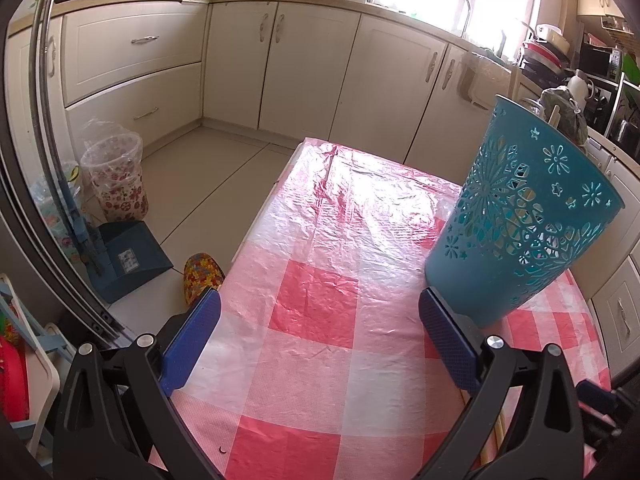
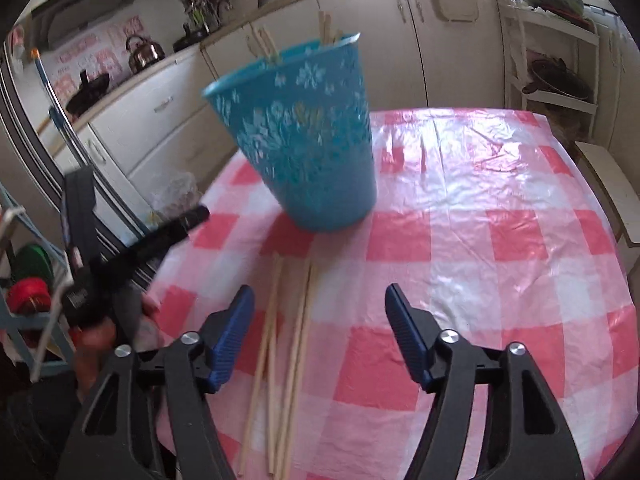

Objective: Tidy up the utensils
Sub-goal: 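Close the right tool on a chopstick lying beside the basket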

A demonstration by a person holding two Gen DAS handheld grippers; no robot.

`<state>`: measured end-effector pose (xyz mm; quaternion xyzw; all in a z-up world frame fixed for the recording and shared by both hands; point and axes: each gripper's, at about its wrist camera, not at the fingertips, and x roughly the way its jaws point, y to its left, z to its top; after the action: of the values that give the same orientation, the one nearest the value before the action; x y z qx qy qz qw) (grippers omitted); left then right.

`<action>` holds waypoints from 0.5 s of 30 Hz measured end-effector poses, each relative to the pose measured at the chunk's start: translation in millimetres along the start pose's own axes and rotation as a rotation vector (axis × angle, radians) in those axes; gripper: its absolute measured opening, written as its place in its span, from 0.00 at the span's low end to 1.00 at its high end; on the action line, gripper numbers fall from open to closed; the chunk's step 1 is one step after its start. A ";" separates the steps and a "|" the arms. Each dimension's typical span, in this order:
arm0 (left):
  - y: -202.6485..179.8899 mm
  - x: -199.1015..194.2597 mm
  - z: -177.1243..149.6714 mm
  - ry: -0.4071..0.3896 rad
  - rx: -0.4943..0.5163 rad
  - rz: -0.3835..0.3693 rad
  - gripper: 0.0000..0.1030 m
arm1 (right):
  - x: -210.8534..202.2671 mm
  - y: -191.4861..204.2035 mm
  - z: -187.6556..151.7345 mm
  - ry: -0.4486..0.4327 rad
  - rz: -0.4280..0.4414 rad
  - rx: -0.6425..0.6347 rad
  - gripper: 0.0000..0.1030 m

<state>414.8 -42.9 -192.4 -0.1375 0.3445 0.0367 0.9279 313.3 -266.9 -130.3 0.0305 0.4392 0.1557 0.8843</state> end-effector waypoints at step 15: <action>0.2 0.3 0.2 0.001 -0.001 -0.013 0.92 | 37.9 17.0 -4.8 0.061 -0.092 -0.082 0.24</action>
<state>415.1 -42.6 -192.6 -0.1403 0.3440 0.0309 0.9279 326.7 -239.8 -159.1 -0.0309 0.4600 0.1335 0.8773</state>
